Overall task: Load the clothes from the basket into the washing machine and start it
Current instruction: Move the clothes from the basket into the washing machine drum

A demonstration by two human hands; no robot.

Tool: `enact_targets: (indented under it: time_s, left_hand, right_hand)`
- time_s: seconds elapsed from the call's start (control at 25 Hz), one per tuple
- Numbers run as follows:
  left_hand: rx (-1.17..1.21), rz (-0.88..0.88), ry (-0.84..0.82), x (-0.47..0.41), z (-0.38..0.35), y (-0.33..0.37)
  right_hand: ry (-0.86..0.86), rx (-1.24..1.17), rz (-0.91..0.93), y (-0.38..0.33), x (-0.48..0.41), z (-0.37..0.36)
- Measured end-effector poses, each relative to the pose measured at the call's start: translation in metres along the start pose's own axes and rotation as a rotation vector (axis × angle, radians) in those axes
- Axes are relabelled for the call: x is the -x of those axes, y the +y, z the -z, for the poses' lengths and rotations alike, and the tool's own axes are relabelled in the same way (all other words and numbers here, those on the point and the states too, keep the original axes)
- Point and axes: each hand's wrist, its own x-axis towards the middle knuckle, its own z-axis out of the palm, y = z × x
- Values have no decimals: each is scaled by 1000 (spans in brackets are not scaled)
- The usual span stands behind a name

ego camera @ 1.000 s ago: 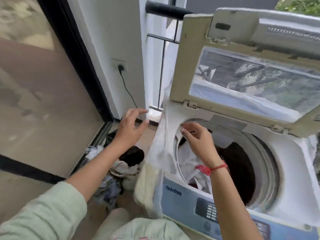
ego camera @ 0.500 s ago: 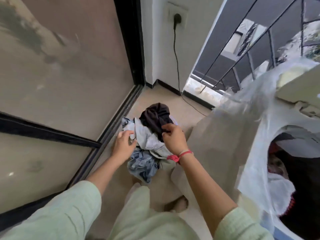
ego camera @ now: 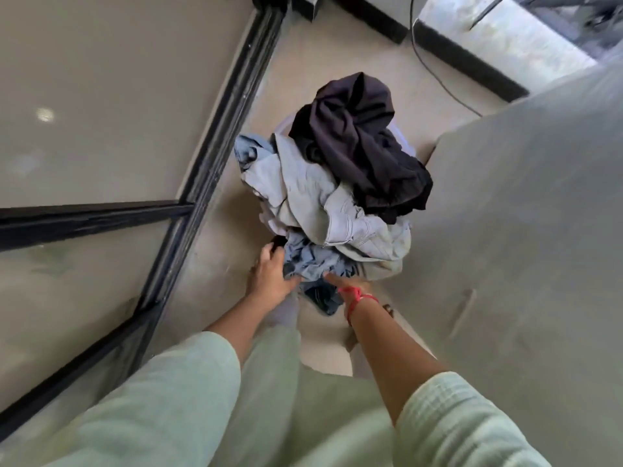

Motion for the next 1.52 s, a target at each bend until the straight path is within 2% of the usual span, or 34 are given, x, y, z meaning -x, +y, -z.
enact_targets:
  time_s: [0.12, 0.28, 0.4, 0.48, 0.64, 0.8, 0.96, 1.04, 1.12, 1.28, 1.36, 1.44, 1.52]
  left_hand:
    - [149, -57, 158, -1, -1, 11]
    - [178, -236, 378, 49, 47, 41]
    - [140, -302, 447, 82, 89, 70]
    - [142, -289, 444, 96, 112, 88]
    - [120, -300, 461, 122, 140, 109]
    - [24, -319, 558, 158, 179, 119]
    - [-59, -351, 743, 203, 233, 138]
    - [-65, -418, 862, 230, 263, 158]
    - [-9, -523, 976, 258, 290, 183]
    - [184, -735, 1139, 304, 325, 232]
    - [264, -855, 1196, 320, 335, 257]
    - [394, -970, 1179, 338, 343, 289]
    - [512, -1072, 1049, 361, 347, 326]
  right_hand:
    - [-44, -160, -19, 2, -10, -17]
    - [82, -270, 212, 3, 41, -5]
    - [206, -135, 341, 1, 99, 32]
    - [219, 4, 395, 2, 124, 46]
    - [172, 165, 462, 3, 161, 46]
    - [108, 304, 602, -3, 200, 54]
    - [53, 239, 790, -19, 267, 63]
    - [96, 186, 912, -21, 310, 73]
    - [123, 28, 1075, -19, 349, 87]
    - [243, -278, 1546, -2, 435, 126]
    - [255, -395, 1724, 7, 476, 149]
    - [269, -484, 1872, 16, 507, 172]
    - [324, -556, 2005, 25, 526, 197]
